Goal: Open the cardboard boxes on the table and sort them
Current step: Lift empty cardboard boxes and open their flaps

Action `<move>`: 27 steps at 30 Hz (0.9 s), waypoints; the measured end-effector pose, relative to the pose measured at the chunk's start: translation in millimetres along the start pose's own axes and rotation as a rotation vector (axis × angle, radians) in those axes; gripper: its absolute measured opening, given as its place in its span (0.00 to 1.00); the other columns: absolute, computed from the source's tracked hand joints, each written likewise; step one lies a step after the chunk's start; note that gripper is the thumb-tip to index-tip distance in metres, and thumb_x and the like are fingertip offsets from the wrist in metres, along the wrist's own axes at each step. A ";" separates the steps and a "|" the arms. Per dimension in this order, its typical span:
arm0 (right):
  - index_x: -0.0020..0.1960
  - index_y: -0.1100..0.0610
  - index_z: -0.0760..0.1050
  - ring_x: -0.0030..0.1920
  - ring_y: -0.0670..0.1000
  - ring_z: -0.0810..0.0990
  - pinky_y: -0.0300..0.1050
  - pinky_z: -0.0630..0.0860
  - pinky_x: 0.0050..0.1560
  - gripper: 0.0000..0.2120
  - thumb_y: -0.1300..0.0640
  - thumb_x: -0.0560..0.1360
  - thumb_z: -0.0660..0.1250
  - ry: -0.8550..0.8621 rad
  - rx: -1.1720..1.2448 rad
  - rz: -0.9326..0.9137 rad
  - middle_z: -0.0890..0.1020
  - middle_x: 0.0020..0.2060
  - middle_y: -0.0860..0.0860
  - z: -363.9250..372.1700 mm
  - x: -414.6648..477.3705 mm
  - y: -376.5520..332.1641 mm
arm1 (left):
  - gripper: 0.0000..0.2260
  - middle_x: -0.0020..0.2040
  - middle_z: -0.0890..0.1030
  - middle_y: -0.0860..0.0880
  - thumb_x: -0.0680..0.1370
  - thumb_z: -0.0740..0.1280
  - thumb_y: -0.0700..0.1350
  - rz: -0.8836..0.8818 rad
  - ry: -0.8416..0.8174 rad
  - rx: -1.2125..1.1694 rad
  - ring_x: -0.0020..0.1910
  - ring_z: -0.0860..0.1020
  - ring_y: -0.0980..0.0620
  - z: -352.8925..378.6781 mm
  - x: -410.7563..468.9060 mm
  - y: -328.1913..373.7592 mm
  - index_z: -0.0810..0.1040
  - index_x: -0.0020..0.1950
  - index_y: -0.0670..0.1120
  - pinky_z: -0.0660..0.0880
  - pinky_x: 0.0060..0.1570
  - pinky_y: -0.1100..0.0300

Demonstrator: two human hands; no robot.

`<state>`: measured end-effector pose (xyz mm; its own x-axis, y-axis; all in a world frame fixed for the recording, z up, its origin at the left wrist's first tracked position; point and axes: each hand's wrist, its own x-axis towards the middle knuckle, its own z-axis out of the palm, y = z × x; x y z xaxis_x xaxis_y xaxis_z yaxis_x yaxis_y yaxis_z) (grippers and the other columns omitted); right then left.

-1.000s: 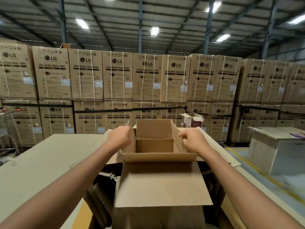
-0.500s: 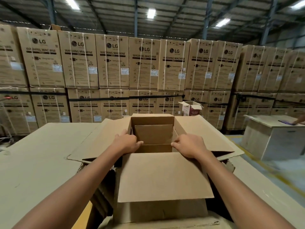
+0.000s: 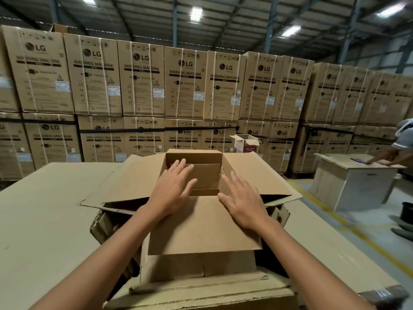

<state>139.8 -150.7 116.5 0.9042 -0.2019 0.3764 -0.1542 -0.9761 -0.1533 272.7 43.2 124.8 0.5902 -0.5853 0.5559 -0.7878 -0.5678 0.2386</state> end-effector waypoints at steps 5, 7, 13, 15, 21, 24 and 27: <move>0.81 0.47 0.48 0.80 0.49 0.45 0.54 0.52 0.79 0.32 0.38 0.82 0.52 0.058 0.069 -0.051 0.49 0.81 0.50 -29.3 -38.7 26.4 | 0.29 0.78 0.63 0.44 0.82 0.49 0.60 0.169 0.141 0.004 0.79 0.58 0.46 -9.6 -13.7 63.4 0.67 0.77 0.47 0.57 0.76 0.48; 0.81 0.47 0.50 0.80 0.49 0.48 0.55 0.56 0.78 0.32 0.37 0.81 0.52 0.128 0.101 -0.058 0.51 0.81 0.50 -50.9 -58.3 40.3 | 0.28 0.79 0.62 0.44 0.82 0.50 0.60 0.200 0.165 -0.009 0.79 0.58 0.47 -16.1 -20.1 97.2 0.66 0.77 0.47 0.56 0.76 0.52; 0.80 0.48 0.53 0.79 0.51 0.56 0.53 0.63 0.74 0.32 0.43 0.81 0.60 0.288 0.124 -0.063 0.55 0.80 0.50 -123.2 -151.8 91.6 | 0.26 0.79 0.62 0.45 0.83 0.53 0.58 0.304 0.197 -0.083 0.79 0.58 0.46 -19.9 -40.8 221.5 0.66 0.77 0.46 0.57 0.76 0.51; 0.80 0.49 0.54 0.78 0.52 0.58 0.52 0.66 0.72 0.33 0.46 0.80 0.63 0.339 0.075 -0.060 0.56 0.80 0.52 -144.1 -188.6 114.5 | 0.25 0.79 0.62 0.45 0.83 0.53 0.58 0.347 0.204 -0.115 0.78 0.59 0.46 -15.3 -49.5 270.3 0.66 0.77 0.47 0.58 0.74 0.51; 0.79 0.51 0.58 0.76 0.54 0.63 0.54 0.72 0.67 0.32 0.50 0.78 0.65 0.438 0.035 0.033 0.59 0.79 0.53 -193.7 -299.6 188.3 | 0.25 0.79 0.63 0.45 0.83 0.55 0.57 0.441 0.227 -0.230 0.78 0.59 0.47 13.1 -78.6 399.8 0.67 0.76 0.47 0.59 0.75 0.52; 0.79 0.51 0.59 0.76 0.53 0.63 0.49 0.71 0.65 0.32 0.52 0.78 0.67 0.482 0.003 0.104 0.60 0.79 0.52 -213.1 -349.1 222.7 | 0.24 0.79 0.63 0.45 0.83 0.56 0.56 0.458 0.226 -0.312 0.78 0.59 0.48 35.0 -89.3 452.2 0.68 0.76 0.46 0.52 0.75 0.62; 0.79 0.51 0.60 0.75 0.52 0.64 0.43 0.67 0.63 0.32 0.53 0.78 0.67 0.529 -0.010 0.199 0.60 0.79 0.52 -225.1 -391.2 256.4 | 0.24 0.78 0.64 0.45 0.83 0.57 0.55 0.446 0.199 -0.401 0.77 0.61 0.47 63.1 -96.9 496.3 0.68 0.76 0.46 0.56 0.74 0.58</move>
<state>-343.1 -340.1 135.6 0.5347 -0.3928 0.7481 -0.3076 -0.9151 -0.2606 -164.4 -218.4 139.1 0.1761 -0.5748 0.7991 -0.9780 -0.0103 0.2082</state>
